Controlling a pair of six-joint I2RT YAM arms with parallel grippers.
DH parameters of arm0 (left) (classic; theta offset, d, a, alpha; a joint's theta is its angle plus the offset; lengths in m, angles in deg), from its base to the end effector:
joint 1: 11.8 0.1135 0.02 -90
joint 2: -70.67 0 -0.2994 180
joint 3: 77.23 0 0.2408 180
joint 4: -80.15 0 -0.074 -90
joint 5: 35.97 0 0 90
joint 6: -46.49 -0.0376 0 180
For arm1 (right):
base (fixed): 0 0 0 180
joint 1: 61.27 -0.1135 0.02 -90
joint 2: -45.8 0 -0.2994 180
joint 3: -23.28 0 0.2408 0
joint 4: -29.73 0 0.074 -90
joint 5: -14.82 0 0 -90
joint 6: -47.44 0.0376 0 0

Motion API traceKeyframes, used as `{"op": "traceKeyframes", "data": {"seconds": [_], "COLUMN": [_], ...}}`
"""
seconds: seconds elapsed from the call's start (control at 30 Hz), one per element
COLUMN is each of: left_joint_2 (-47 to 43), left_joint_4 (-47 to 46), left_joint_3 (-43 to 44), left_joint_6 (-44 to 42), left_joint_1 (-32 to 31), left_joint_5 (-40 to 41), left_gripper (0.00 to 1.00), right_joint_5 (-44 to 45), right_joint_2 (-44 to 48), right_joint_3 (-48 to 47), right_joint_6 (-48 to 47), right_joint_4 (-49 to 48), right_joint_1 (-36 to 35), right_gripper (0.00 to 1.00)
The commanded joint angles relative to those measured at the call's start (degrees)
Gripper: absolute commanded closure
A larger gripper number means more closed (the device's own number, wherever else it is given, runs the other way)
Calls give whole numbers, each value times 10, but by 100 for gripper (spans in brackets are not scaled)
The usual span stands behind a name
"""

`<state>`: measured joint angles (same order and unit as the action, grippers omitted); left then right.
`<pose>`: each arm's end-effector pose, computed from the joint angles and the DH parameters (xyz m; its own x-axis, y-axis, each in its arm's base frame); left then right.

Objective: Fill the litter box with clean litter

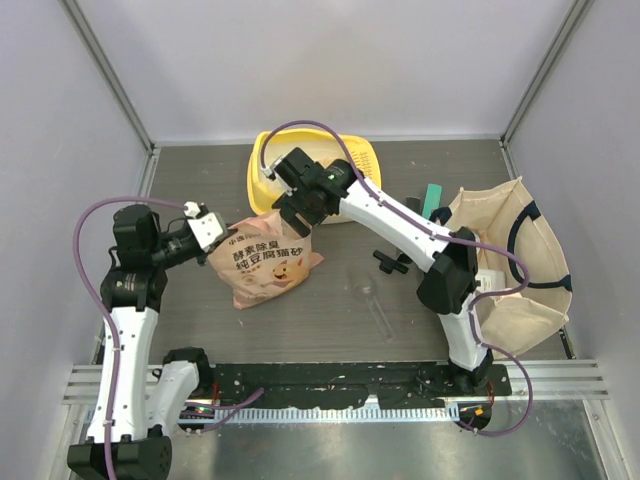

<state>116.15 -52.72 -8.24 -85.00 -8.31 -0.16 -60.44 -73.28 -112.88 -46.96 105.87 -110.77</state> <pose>0.1205 -0.0232 0.3846 0.1682 0.3986 -0.9016 0.7938 0.4875 0.3636 0.3011 0.3378 0.3512 -0.5055 -0.7061 -0.4959 -0.6912 0.6754 -0.2570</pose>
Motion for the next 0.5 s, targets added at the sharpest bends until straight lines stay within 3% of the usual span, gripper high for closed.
{"op": "traceKeyframes", "data": {"seconds": [0.0,0.13,0.47], "left_joint_2": [-14,11,102], "left_joint_4": [-129,-224,-345], "left_joint_3": [-4,-11,42], "left_joint_6": [-18,8,46], "left_joint_1": [3,3,2], "left_joint_5": [-1,27,11], "left_gripper": [100,100,100], "right_joint_5": [86,80,44], "right_joint_2": [80,85,48], "right_joint_3": [-25,-6,-51], "right_joint_6": [-75,-77,-55], "right_joint_4": [3,-1,9], "right_joint_1": [5,7,28], "right_gripper": [12,12,12]}}
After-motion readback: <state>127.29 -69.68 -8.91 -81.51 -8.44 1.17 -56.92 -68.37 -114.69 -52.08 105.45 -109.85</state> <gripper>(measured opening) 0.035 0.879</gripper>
